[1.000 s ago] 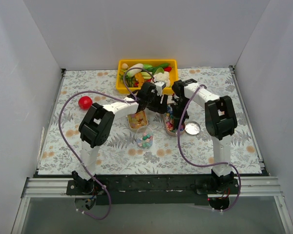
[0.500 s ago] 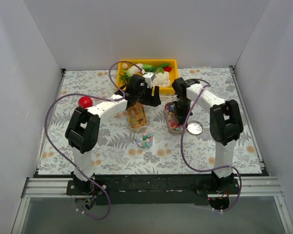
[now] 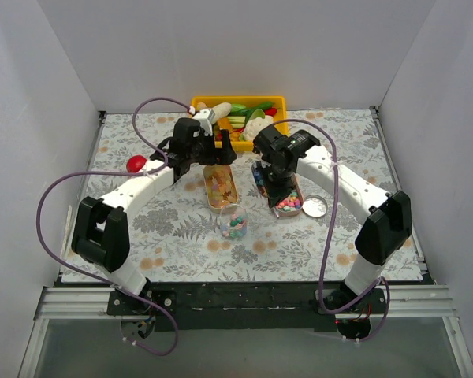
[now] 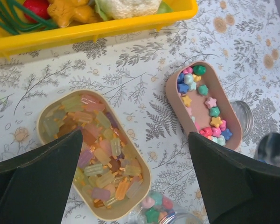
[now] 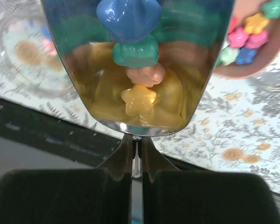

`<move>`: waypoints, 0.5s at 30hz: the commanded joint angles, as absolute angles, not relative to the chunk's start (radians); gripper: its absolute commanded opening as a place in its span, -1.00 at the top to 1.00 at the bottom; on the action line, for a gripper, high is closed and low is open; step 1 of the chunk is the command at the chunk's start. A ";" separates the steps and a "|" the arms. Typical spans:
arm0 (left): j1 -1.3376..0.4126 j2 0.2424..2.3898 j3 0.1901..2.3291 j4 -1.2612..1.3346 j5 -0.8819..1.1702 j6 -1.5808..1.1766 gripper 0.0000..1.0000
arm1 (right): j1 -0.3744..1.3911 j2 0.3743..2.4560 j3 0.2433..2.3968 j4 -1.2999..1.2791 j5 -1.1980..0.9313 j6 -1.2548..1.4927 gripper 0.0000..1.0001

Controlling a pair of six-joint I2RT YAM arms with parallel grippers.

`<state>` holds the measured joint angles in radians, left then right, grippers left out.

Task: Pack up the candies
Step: Scoop the fake candies from the storage box, then place the fake candies in the packing bottle.

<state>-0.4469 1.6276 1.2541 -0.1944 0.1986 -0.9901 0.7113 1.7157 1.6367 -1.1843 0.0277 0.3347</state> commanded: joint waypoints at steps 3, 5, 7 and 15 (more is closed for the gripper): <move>-0.431 1.539 1.216 -0.238 0.124 -1.009 -0.96 | 0.755 1.684 1.701 -1.312 -0.236 0.365 0.97; -0.431 1.529 1.212 -0.233 0.162 -1.003 -0.96 | 0.764 1.680 1.681 -1.312 -0.316 0.377 0.97; -0.431 1.506 1.201 -0.229 0.211 -0.999 -0.96 | 0.784 1.677 1.658 -1.312 -0.337 0.390 0.97; -0.431 1.421 1.158 -0.261 0.422 -0.982 -0.96 | 0.834 1.703 1.654 -1.310 -0.325 0.377 0.97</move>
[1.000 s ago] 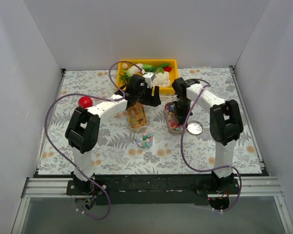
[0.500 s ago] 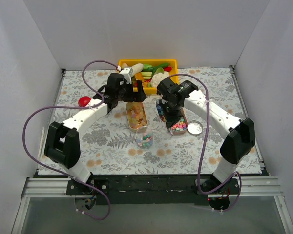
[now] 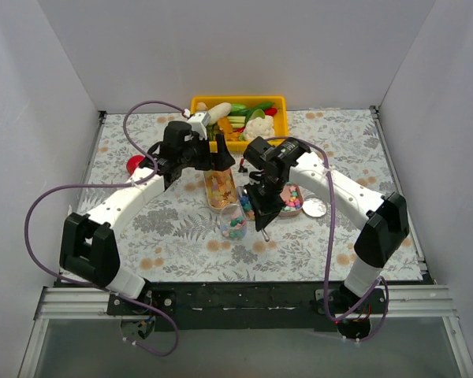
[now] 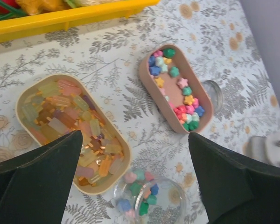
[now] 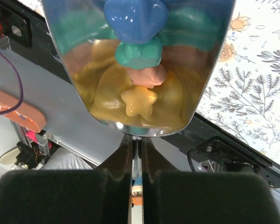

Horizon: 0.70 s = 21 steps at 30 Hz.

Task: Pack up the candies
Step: Place the fake candies in the packing bottle.

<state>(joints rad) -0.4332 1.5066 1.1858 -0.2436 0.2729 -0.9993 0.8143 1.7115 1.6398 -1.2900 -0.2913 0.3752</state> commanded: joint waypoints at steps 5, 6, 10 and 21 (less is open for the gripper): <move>-0.431 1.388 1.056 -0.245 0.509 -0.985 -0.96 | 0.851 1.730 1.684 -1.309 -0.318 0.371 0.97; -0.431 1.381 1.037 -0.242 0.528 -0.985 -0.96 | 0.854 1.733 1.692 -1.305 -0.316 0.371 0.97; -0.434 1.345 0.977 -0.210 0.593 -0.992 -0.96 | 0.865 1.743 1.701 -1.301 -0.311 0.365 0.97; -0.443 1.358 0.881 -0.187 0.540 -1.020 -0.89 | 0.874 1.753 1.744 -1.307 -0.308 0.367 0.97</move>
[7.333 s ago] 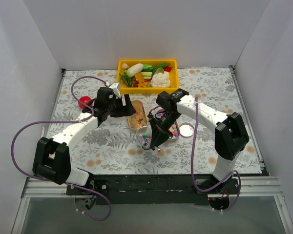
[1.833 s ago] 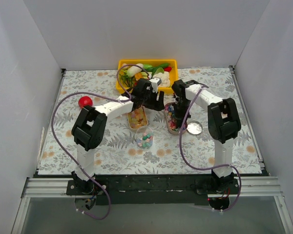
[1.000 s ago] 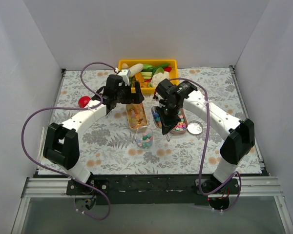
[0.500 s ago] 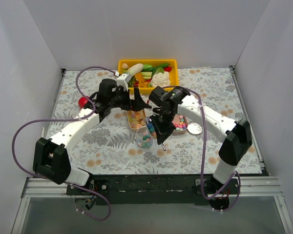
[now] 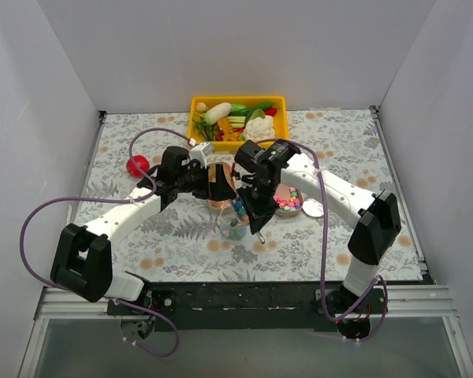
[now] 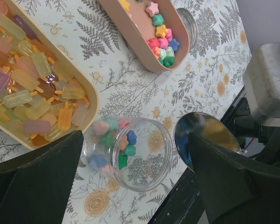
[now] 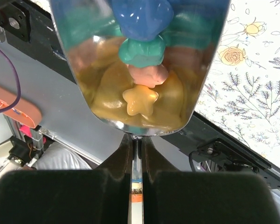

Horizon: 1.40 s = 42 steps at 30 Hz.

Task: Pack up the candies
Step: Place the fake candies in the packing bottle.

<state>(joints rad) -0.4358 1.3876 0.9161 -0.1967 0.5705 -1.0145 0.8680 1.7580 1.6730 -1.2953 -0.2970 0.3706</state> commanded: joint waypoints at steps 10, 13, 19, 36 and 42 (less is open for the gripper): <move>-0.443 1.379 0.824 -0.187 0.506 -1.040 -0.78 | 0.874 1.746 1.721 -1.310 -0.379 0.373 0.97; -0.443 1.385 0.807 -0.187 0.505 -1.037 -0.76 | 0.873 1.747 1.688 -1.309 -0.412 0.379 0.97; -0.443 1.402 0.799 -0.198 0.488 -1.032 -0.73 | 0.873 1.766 1.635 -1.312 -0.543 0.410 0.97; -0.443 1.382 0.896 -0.189 0.394 -1.032 -0.76 | 0.810 1.799 1.565 -1.312 -0.690 0.425 0.97; -0.443 1.355 0.936 -0.210 0.302 -1.038 -0.89 | 0.761 1.827 1.575 -1.312 -0.776 0.422 0.97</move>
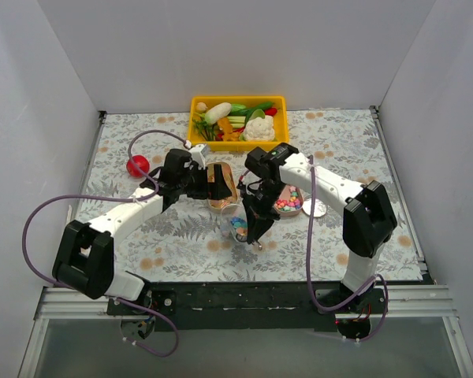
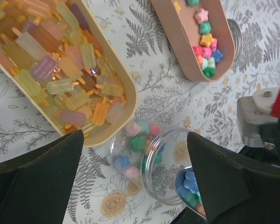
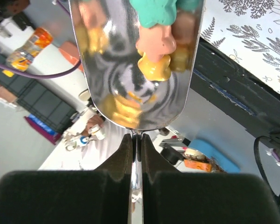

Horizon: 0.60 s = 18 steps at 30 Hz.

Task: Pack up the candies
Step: Place the fake candies in the packing bottle.

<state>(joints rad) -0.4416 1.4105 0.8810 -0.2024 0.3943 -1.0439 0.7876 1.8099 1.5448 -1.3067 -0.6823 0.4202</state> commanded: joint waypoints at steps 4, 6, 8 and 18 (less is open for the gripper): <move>-0.443 1.321 0.939 -0.230 0.129 -1.045 -0.96 | 0.741 1.848 1.585 -1.310 -0.869 0.420 0.97; -0.443 1.307 0.937 -0.235 0.088 -1.045 -0.96 | 0.732 1.864 1.598 -1.313 -0.896 0.422 0.97; -0.443 1.293 0.937 -0.244 0.042 -1.042 -0.96 | 0.727 1.874 1.597 -1.312 -0.936 0.426 0.97; -0.443 1.296 0.940 -0.258 0.012 -1.034 -0.96 | 0.696 1.868 1.582 -1.312 -1.064 0.480 0.97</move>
